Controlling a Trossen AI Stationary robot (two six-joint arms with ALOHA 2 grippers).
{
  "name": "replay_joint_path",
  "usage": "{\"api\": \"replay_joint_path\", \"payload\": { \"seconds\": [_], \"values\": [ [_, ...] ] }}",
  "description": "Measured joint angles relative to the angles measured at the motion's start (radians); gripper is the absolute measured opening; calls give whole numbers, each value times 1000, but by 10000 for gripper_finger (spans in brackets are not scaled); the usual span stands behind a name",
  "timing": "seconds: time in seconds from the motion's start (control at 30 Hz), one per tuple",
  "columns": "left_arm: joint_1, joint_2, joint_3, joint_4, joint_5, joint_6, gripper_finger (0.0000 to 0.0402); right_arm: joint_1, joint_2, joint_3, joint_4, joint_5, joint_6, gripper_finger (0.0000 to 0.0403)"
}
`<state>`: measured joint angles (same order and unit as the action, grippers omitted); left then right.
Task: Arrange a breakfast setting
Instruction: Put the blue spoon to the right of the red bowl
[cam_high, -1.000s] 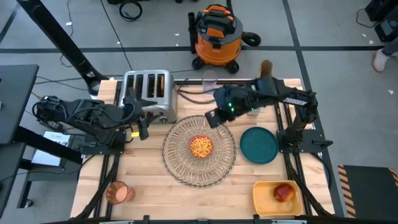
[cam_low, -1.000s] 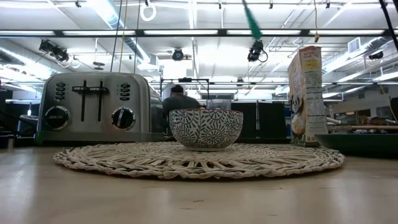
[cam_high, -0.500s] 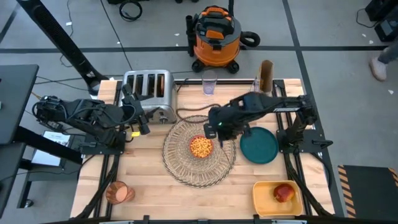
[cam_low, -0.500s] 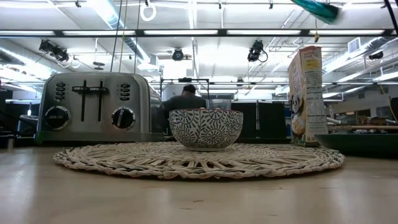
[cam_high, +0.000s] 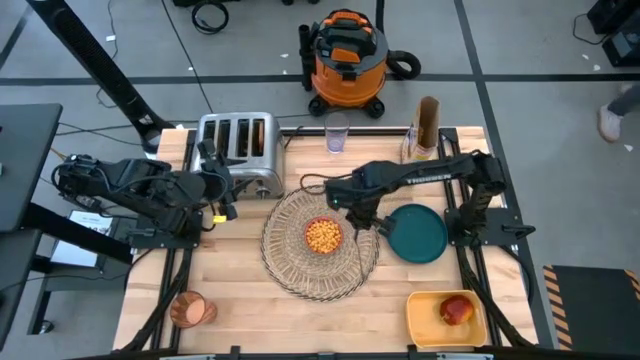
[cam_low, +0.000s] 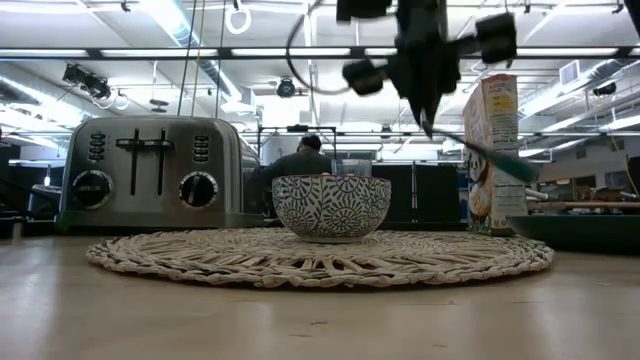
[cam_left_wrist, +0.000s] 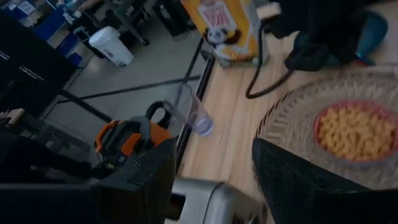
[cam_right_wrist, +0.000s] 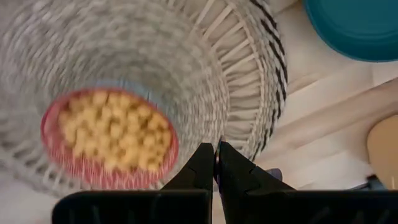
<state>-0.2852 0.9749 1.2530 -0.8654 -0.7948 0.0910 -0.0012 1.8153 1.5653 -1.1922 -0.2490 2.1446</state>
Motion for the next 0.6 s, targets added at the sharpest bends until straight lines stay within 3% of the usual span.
{"api": "replay_joint_path", "payload": {
  "seconds": [0.47,0.6],
  "values": [
    [0,-36,0,-87,-2,-30,217,-168,-1,-202,106,-47,55,13],
    [5,-42,0,-91,-59,-24,217,-200,-1,-256,155,-37,39,13]
  ]
}}
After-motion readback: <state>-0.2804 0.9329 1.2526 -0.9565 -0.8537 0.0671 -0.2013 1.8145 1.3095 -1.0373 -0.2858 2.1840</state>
